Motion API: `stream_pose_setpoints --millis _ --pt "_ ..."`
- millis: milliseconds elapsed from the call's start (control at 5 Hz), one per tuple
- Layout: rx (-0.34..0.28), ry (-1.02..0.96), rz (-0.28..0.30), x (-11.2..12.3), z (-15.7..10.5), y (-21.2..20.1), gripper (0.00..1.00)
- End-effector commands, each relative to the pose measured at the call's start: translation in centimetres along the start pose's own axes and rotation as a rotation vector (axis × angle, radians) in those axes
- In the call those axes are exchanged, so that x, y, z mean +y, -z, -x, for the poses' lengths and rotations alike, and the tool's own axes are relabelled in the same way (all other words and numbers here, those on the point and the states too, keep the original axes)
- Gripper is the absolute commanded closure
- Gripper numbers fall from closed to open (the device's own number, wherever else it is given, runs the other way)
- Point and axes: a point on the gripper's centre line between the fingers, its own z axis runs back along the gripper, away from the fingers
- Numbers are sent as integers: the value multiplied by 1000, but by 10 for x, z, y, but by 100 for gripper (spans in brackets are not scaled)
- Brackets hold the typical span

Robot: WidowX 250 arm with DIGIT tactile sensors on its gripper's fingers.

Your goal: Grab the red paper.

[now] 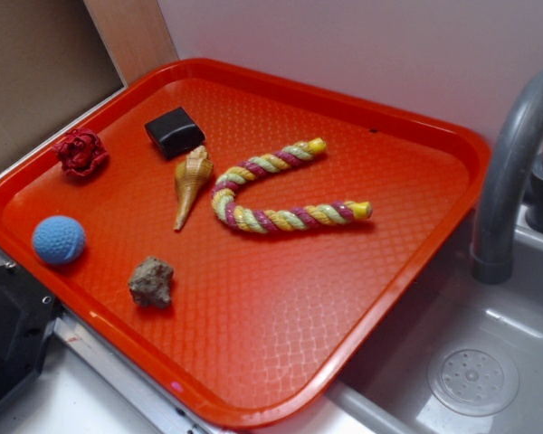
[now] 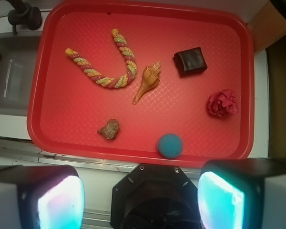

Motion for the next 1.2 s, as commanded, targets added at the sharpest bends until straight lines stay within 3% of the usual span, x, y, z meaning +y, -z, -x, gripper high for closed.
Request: stream_pose_setpoints --millis 0,200,400,600,800,1000 --pt "0 0 0 0 0 0 0" --pt "-64 -248 -8 8 -15 30 0" --pt "-120 -446 -76 25 -34 54 0" --pt "-216 -557 -132 56 -52 81 0" --pt "-232 -629 -157 100 -66 113 0" --pt "-261 -646 -251 123 -70 126 0"
